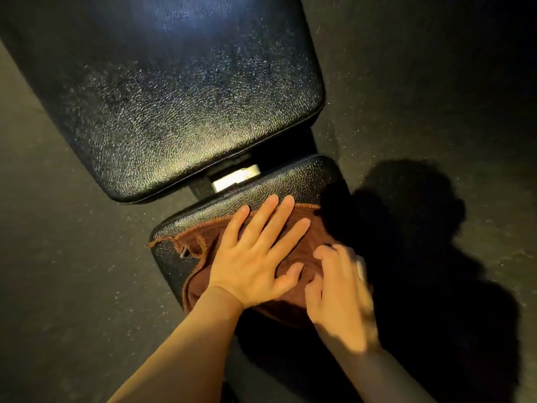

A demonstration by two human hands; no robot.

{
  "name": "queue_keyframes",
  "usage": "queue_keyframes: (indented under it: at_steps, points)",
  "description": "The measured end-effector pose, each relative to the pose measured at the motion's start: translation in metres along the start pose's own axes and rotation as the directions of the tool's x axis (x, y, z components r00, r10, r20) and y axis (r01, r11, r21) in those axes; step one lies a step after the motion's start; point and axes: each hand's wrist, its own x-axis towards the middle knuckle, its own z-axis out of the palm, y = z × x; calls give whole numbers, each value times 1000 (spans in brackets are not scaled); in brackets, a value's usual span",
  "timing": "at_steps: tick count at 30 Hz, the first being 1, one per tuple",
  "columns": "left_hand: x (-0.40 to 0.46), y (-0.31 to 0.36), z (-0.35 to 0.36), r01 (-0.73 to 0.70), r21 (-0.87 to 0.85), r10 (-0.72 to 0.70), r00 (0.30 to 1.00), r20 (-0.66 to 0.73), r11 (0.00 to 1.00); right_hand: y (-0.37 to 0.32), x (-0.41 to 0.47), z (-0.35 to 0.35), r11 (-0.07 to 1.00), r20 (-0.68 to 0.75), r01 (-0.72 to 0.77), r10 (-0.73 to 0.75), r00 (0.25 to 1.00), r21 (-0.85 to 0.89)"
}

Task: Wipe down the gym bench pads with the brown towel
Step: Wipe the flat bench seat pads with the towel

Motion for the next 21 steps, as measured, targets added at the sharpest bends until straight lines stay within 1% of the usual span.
queue_keyframes:
  at_steps: [2,3,4,5,6,7,8,9,10,11,12,14,15,16,20,21]
  points:
    - [4,-2,-3,-23,-20,23,1000,0,1000,-14,2,6,996,-89,-83,86,992,33]
    - [5,-5,-4,-30,-31,31,999,11,999,-21,5,10,990,-111,-135,140,984,50]
    - [4,-7,-4,-33,-44,34,999,27,998,-28,6,13,977,-98,-206,211,972,62]
    - [3,-9,-3,-39,-59,42,998,46,998,-34,5,13,946,-48,-306,313,949,107]
    - [1,-10,-5,-61,-79,67,995,73,995,-39,3,11,884,31,-436,437,899,168]
    - [-1,-12,-9,-104,-105,115,988,105,989,-45,0,6,788,142,-581,563,814,206]
    - [-6,-16,-12,-159,-139,177,975,136,978,-51,-4,3,681,249,-701,656,712,211]
    - [-14,-22,-15,-211,-174,239,958,160,962,-57,-8,1,606,310,-772,709,633,189]
    - [-23,-29,-17,-255,-201,292,940,178,946,-62,-13,0,565,340,-810,739,581,154]
    - [-35,-36,-19,-287,-222,331,924,193,932,-68,-15,-2,552,353,-825,753,555,120]
    - [-46,-42,-22,-304,-238,354,911,211,923,-74,-18,-2,578,359,-813,746,560,68]
    - [-64,-52,-25,-303,-247,359,904,231,921,-85,-28,3,697,394,-716,669,630,-37]
    - [-71,-54,-27,-293,-253,352,907,232,922,-90,-36,7,734,423,-676,631,650,-57]
    - [-75,-56,-29,-286,-267,349,909,228,920,-95,-43,9,740,458,-670,616,641,-58]
    - [-84,-53,-34,-299,-288,360,914,189,910,-113,-63,14,671,618,-741,584,527,-2]
    - [-88,-53,-36,-295,-301,358,916,181,907,-119,-67,14,640,668,-768,573,475,-3]
